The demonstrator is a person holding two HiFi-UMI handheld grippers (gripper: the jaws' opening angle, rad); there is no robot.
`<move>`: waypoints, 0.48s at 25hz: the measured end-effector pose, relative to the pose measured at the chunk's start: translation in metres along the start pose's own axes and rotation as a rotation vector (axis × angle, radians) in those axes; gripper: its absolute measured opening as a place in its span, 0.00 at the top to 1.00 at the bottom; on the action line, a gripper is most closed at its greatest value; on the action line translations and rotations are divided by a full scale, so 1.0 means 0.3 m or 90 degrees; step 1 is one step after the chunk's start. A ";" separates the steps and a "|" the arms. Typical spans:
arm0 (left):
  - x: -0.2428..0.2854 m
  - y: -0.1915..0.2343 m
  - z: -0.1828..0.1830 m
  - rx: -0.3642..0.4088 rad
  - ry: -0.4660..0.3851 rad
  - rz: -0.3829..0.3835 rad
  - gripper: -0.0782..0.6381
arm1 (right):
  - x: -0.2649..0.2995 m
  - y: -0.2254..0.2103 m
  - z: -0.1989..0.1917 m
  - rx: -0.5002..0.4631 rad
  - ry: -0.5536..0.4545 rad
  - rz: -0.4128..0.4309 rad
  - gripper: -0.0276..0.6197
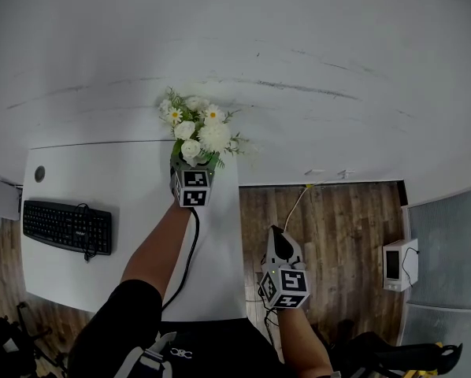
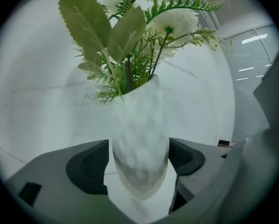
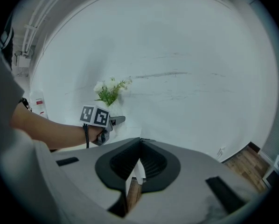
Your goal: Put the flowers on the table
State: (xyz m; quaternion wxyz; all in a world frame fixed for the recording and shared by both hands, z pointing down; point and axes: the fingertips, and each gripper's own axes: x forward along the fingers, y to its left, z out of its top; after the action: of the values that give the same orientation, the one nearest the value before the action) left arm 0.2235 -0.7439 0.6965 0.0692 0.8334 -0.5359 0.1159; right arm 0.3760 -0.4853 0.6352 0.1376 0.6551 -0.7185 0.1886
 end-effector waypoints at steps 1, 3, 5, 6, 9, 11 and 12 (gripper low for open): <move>-0.005 0.001 -0.007 -0.004 0.003 -0.004 0.32 | -0.002 0.006 -0.002 -0.001 0.001 0.002 0.95; -0.015 0.010 -0.017 -0.009 0.003 -0.006 0.27 | -0.004 0.016 -0.007 -0.001 0.004 0.005 0.95; -0.031 0.025 -0.008 -0.010 -0.006 -0.002 0.25 | -0.005 0.028 -0.008 -0.001 0.004 0.008 0.95; -0.043 0.031 0.005 -0.008 -0.010 -0.001 0.25 | -0.005 0.034 -0.007 -0.002 0.003 0.010 0.95; -0.093 0.045 0.044 -0.006 -0.018 0.006 0.25 | -0.006 0.051 0.005 -0.001 -0.002 0.015 0.95; -0.135 0.050 0.047 -0.012 -0.015 0.008 0.25 | -0.009 0.068 0.016 0.002 -0.006 0.018 0.95; -0.160 0.051 0.046 -0.015 -0.011 0.006 0.26 | -0.012 0.082 0.023 0.004 -0.009 0.021 0.95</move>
State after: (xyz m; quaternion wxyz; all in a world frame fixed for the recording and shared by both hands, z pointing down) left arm 0.1922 -0.7113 0.6701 0.0734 0.8311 -0.5415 0.1027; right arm 0.3523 -0.4835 0.6252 0.1273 0.6452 -0.7295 0.1880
